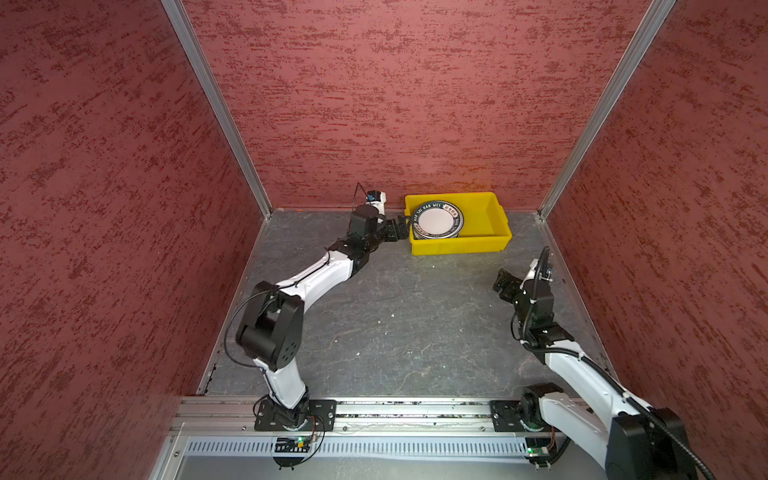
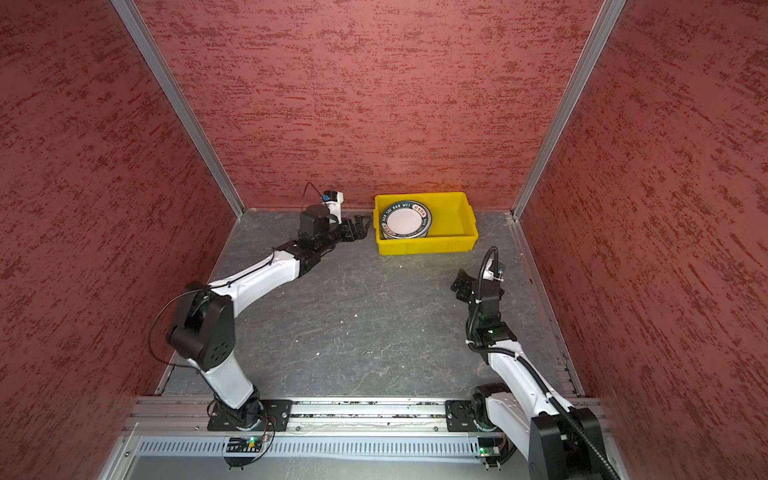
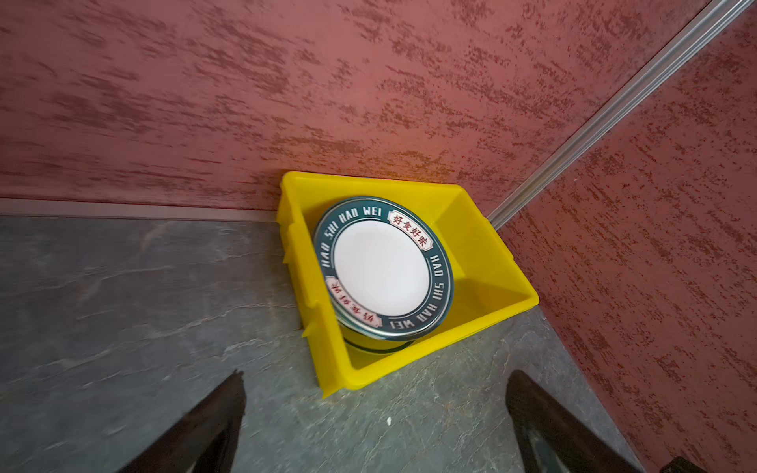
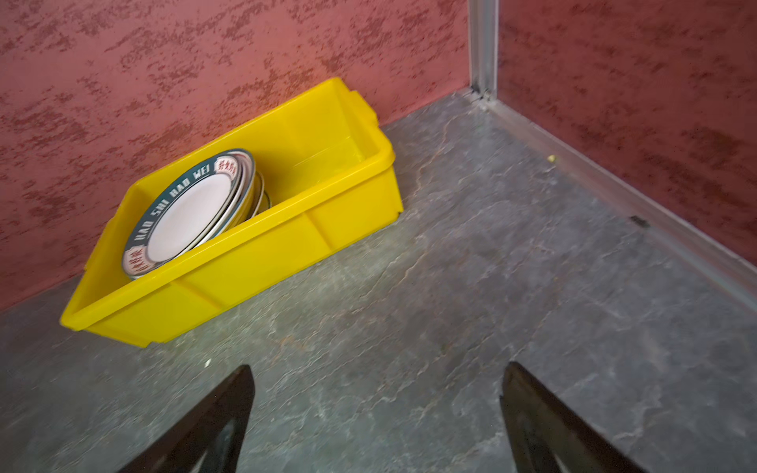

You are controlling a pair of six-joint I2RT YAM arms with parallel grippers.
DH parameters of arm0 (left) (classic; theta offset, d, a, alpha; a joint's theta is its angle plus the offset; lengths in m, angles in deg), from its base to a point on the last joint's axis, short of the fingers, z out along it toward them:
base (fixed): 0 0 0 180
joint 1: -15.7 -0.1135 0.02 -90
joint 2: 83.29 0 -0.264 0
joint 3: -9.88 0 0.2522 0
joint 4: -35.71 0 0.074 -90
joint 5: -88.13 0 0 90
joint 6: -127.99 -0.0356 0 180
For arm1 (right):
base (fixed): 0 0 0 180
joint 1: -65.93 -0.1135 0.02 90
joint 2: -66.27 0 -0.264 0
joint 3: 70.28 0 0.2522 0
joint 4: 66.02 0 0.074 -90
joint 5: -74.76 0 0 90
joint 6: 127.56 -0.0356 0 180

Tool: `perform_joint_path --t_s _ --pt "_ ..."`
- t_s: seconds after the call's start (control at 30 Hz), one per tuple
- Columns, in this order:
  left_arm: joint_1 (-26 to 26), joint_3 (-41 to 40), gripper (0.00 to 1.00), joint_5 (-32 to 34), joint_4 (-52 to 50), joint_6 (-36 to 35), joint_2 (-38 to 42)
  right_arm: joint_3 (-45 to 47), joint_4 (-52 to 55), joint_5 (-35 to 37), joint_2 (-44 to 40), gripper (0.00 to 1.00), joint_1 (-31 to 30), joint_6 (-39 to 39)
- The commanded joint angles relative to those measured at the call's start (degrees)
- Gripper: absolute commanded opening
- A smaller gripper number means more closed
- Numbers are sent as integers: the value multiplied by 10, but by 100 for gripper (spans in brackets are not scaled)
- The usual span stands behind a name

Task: Place the plates into the plastic bin on the countertop
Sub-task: Place the plate in the plastic bin, then reset both arms

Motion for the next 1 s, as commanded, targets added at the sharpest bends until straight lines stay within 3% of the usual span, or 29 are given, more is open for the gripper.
perform_joint_path --t_s 0.0,0.17,0.27,0.43,0.7,0.97 --pt "-50 -101 99 35 33 1 58 40 -171 112 -8 96 2 68" --pt "-148 -254 99 58 56 -2 172 99 -399 164 83 99 3 211" --pt "-202 -326 99 105 53 -13 233 90 -419 191 140 99 3 234" --pt "-259 -428 99 183 114 -76 293 98 -531 153 218 99 6 263" --pt "-296 -542 99 144 398 -127 217 37 -459 146 255 99 17 286" --pt "-293 -554 99 144 476 -131 153 82 -438 -33 182 99 104 226"
